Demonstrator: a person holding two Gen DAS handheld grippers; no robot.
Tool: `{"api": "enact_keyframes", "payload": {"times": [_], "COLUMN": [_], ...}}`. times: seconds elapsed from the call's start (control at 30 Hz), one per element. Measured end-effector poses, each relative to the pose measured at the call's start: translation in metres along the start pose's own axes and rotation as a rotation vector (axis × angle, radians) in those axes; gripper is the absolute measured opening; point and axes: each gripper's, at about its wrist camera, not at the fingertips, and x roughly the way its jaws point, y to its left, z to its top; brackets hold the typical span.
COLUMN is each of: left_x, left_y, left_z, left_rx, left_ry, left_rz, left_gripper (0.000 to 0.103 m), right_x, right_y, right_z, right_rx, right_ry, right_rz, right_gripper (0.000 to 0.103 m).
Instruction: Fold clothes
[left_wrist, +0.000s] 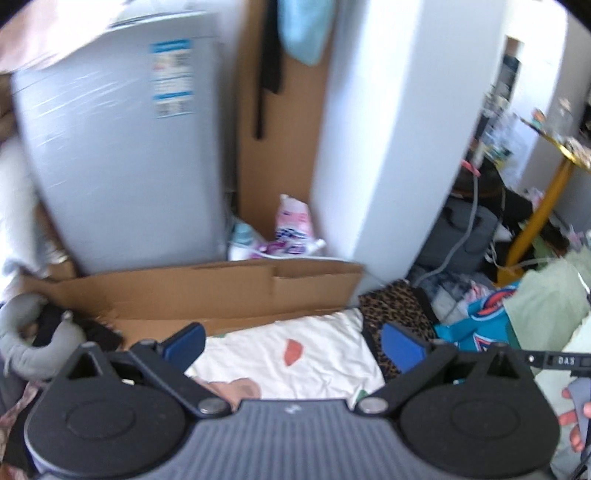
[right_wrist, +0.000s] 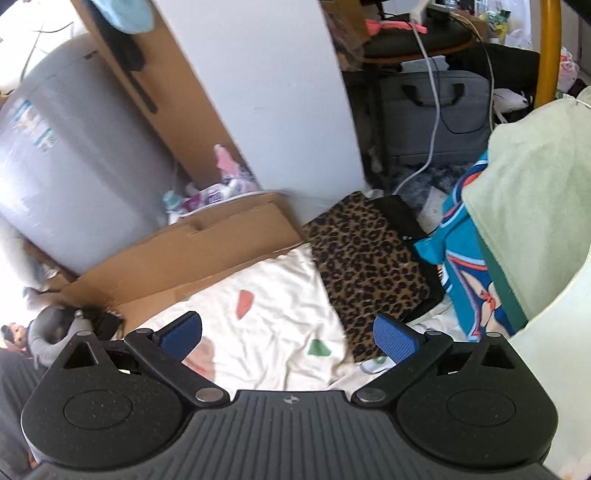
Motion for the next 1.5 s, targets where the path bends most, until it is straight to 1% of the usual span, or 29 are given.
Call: {"api": "enact_keyframes", "payload": {"times": [0.1,0.2,0.27,0.43,0.5,0.6,0.7,0.77,0.97,1.1,1.2,1.23,1.4,1.5], "left_x": [-0.024,-0.052,-0.071,-0.106,-0.119,-0.134,-0.142,-0.147,-0.142,-0.134,-0.124,-0.12,-0.095,-0.081], "left_y": [0.026,0.049,0.06,0.08,0.086,0.092,0.095,0.094,0.074,0.056,0.042,0.037,0.017,0.005], "left_z": [-0.017,-0.037,-0.052,-0.086,-0.101,-0.123,-0.14,-0.151,-0.181,-0.198,-0.209,-0.214,-0.232,-0.241], "left_rx": [-0.024,-0.068,-0.093,-0.137,-0.178,-0.222,-0.257,-0.274,-0.331,-0.348,-0.354,-0.359,-0.338,-0.309], "left_ry": [-0.022,-0.046,-0.057,-0.081,-0.101,-0.123,-0.136,-0.147,-0.125,-0.117,-0.1,-0.097,-0.042,-0.028], "left_rz": [0.022,0.041,0.053,0.063,0.084,0.145,0.188,0.211,0.258,0.259,0.268,0.269,0.278,0.313], "left_gripper": [0.103,0.103,0.103,0.103,0.103,0.103,0.103,0.103,0.103,0.103,0.103,0.103,0.103,0.103], "right_x": [-0.011,-0.023,-0.034,-0.055,-0.061,-0.066,-0.068,-0.069,-0.071,-0.072,-0.073,-0.073,-0.068,-0.061], "right_y": [0.02,0.039,0.051,0.07,0.076,0.081,0.082,0.084,0.091,0.093,0.091,0.09,0.084,0.078], "right_z": [-0.012,-0.024,-0.034,-0.052,-0.059,-0.068,-0.075,-0.08,-0.096,-0.109,-0.12,-0.124,-0.143,-0.152], "right_rx": [-0.04,-0.081,-0.109,-0.168,-0.196,-0.212,-0.191,-0.212,-0.242,-0.266,-0.293,-0.299,-0.312,-0.313], "right_ry": [0.007,0.019,0.024,0.0,-0.004,-0.018,-0.015,-0.008,-0.028,-0.059,-0.072,-0.078,-0.102,-0.111], "right_rz": [0.004,0.013,0.032,0.037,0.044,0.066,0.124,0.15,0.173,0.166,0.239,0.246,0.222,0.2], "right_gripper": [0.102,0.102,0.102,0.102,0.102,0.102,0.102,0.102,0.102,0.102,0.102,0.102,0.102,0.102]}}
